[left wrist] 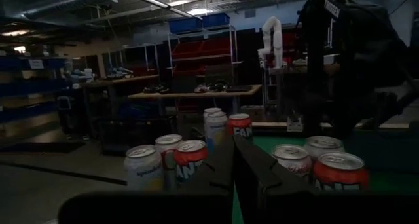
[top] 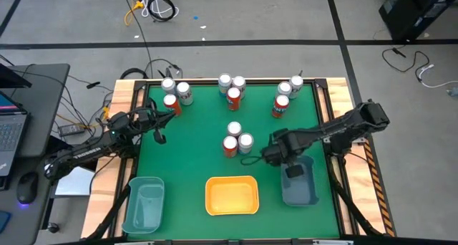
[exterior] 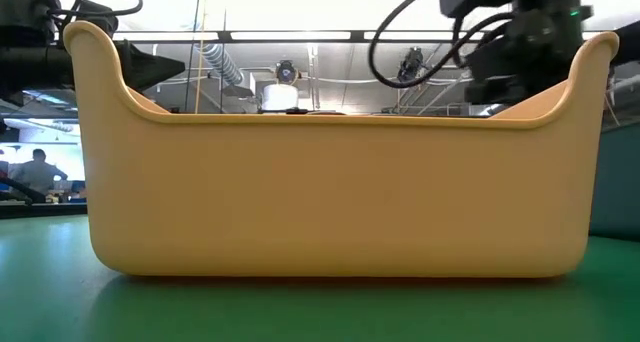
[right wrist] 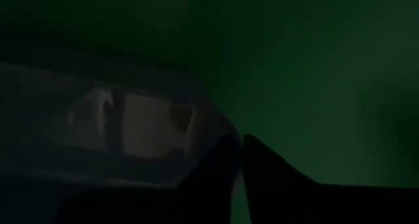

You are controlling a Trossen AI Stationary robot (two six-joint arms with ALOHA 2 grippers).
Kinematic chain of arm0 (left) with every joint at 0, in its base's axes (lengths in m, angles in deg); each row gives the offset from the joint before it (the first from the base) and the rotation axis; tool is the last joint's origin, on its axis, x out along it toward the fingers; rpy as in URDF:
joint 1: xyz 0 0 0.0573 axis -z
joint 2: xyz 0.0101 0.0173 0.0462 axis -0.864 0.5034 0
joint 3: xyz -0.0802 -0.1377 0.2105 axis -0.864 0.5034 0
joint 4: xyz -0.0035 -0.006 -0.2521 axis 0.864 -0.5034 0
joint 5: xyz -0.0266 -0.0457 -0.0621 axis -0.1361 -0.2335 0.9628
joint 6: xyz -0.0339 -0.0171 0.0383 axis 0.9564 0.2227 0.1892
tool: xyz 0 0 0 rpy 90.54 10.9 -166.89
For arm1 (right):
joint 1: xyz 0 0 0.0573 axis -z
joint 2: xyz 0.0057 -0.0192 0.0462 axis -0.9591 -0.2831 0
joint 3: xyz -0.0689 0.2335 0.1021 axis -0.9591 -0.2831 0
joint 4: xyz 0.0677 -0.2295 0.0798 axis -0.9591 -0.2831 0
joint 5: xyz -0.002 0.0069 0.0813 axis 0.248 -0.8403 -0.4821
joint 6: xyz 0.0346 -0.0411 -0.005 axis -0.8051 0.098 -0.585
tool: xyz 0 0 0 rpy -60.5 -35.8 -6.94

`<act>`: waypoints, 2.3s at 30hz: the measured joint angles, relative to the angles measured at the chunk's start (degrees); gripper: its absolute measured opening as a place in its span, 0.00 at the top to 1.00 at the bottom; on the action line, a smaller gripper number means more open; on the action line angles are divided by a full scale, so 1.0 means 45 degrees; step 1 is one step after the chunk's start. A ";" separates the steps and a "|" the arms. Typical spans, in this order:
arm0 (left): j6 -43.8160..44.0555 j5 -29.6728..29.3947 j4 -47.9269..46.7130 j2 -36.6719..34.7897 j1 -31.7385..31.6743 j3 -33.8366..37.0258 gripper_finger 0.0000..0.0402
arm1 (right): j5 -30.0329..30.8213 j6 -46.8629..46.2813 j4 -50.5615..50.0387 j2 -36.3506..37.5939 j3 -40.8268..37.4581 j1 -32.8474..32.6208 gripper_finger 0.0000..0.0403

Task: Sort soda cans
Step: Adjust the blue bin on the table, then put the red soda can into the blue bin

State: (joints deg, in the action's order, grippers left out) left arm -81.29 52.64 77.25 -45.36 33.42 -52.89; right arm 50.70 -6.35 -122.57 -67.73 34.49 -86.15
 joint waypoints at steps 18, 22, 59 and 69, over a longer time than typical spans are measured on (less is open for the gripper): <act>-0.0013 -0.0446 -0.0048 0.0000 0.0000 0.0000 0.97 | -0.0163 -0.1049 0.0744 -0.0004 0.1059 0.1888 0.70; -0.0009 -0.0595 -0.0049 0.0001 -0.0004 0.0000 0.97 | 0.0202 -0.1912 -0.0211 -0.0004 0.2702 0.2147 0.56; -0.0004 -0.0770 -0.0549 0.0001 -0.0005 0.0000 0.97 | 0.0380 -0.3167 -0.0302 -0.0296 0.3045 1.1149 0.16; -0.0009 -0.0942 -0.0707 -0.0003 -0.0010 0.0000 0.97 | 0.0276 -0.3144 0.1595 -0.0315 0.1504 1.0946 0.17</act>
State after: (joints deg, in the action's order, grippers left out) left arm -81.33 48.40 74.07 -45.37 33.38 -52.89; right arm 51.95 -20.49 -115.39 -69.14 41.26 -36.89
